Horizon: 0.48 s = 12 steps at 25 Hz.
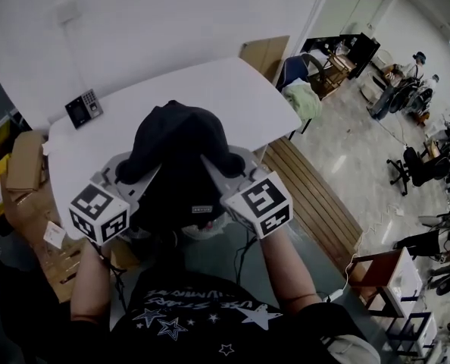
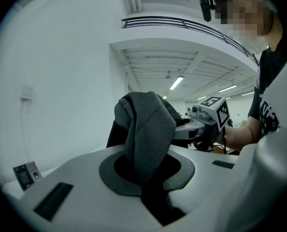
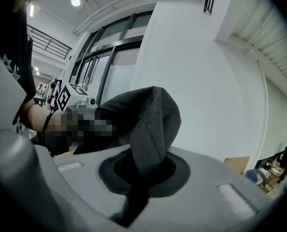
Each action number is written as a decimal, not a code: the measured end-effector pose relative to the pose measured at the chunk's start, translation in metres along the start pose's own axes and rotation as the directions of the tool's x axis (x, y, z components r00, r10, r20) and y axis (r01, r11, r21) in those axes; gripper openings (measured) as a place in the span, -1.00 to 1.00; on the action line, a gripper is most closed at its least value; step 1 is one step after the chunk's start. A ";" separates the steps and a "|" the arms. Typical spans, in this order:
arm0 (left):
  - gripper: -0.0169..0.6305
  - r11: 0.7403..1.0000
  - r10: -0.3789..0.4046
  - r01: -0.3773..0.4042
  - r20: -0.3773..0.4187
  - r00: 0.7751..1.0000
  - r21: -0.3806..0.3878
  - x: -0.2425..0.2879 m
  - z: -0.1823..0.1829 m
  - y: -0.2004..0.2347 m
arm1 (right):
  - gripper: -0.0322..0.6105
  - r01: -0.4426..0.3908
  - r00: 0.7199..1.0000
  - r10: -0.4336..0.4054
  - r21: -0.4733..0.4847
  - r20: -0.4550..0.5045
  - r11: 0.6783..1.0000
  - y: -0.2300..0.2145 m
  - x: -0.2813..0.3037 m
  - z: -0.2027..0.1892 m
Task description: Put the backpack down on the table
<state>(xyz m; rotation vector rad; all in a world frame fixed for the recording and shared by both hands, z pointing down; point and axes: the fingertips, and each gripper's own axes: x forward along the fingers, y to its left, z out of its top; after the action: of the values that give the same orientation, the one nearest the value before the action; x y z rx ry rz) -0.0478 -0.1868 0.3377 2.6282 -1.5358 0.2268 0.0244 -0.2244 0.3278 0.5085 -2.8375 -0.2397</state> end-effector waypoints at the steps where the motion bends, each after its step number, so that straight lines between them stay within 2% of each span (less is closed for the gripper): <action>1: -0.78 1.000 -0.005 0.005 0.003 1.000 0.001 0.005 0.002 0.010 | -0.85 0.000 1.000 0.000 -0.003 -0.001 1.000 -0.007 0.008 0.003; 12: -0.78 0.999 -0.030 0.030 0.007 1.000 -0.010 0.057 0.009 0.124 | -0.85 0.016 0.999 -0.016 0.006 -0.034 1.000 -0.079 0.111 0.006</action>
<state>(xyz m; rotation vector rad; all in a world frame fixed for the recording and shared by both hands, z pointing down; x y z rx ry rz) -0.1271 -0.2978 0.3386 2.6445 -1.4941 0.2078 -0.0529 -0.3372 0.3301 0.5321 -2.8026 -0.2227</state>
